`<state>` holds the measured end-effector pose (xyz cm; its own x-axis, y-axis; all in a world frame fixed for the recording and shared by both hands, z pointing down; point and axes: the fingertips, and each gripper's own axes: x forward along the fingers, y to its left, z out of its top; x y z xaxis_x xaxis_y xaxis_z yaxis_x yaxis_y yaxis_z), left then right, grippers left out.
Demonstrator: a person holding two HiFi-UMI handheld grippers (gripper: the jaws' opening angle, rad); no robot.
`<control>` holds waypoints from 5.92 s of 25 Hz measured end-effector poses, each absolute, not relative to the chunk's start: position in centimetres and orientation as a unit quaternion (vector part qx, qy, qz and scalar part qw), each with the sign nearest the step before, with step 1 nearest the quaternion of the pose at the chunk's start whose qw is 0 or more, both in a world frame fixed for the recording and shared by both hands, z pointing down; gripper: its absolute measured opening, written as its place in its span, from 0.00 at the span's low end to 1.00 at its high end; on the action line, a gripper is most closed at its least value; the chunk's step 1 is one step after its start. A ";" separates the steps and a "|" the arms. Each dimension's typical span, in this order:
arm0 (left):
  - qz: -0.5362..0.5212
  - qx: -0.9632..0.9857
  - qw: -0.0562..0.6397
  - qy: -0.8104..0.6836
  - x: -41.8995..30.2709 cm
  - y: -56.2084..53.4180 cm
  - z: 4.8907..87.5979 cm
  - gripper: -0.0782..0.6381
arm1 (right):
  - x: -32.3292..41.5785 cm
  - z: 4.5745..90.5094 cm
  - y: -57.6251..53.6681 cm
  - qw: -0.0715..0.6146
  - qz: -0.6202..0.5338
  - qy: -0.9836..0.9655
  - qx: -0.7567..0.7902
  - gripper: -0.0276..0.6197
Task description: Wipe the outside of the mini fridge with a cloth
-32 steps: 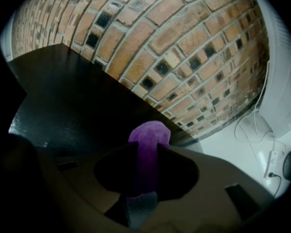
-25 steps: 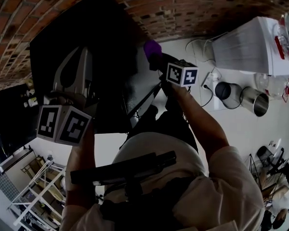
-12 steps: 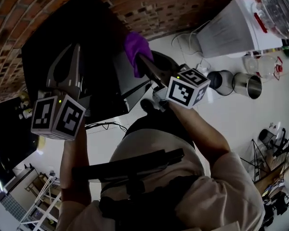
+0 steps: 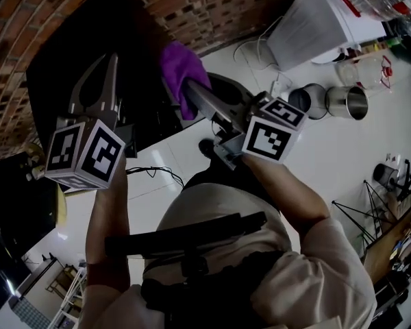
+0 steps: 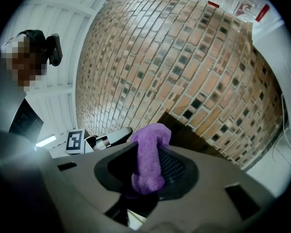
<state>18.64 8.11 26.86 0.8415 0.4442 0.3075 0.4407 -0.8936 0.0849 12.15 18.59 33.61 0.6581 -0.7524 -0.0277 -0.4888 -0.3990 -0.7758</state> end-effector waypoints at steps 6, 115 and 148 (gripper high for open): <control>0.157 0.960 0.014 0.234 18.7 8.4 26.6 0.12 | 10.4 32.5 17.9 0.397 -0.168 0.396 -0.811 0.22; 0.126 0.970 0.048 0.201 16.8 6.2 25.9 0.12 | 16.1 48.5 23.0 0.168 -0.337 0.324 -0.868 0.22; 0.075 0.976 0.115 0.171 6.8 -2.9 23.9 0.14 | 10.6 23.3 9.4 0.001 -0.207 0.466 -0.860 0.22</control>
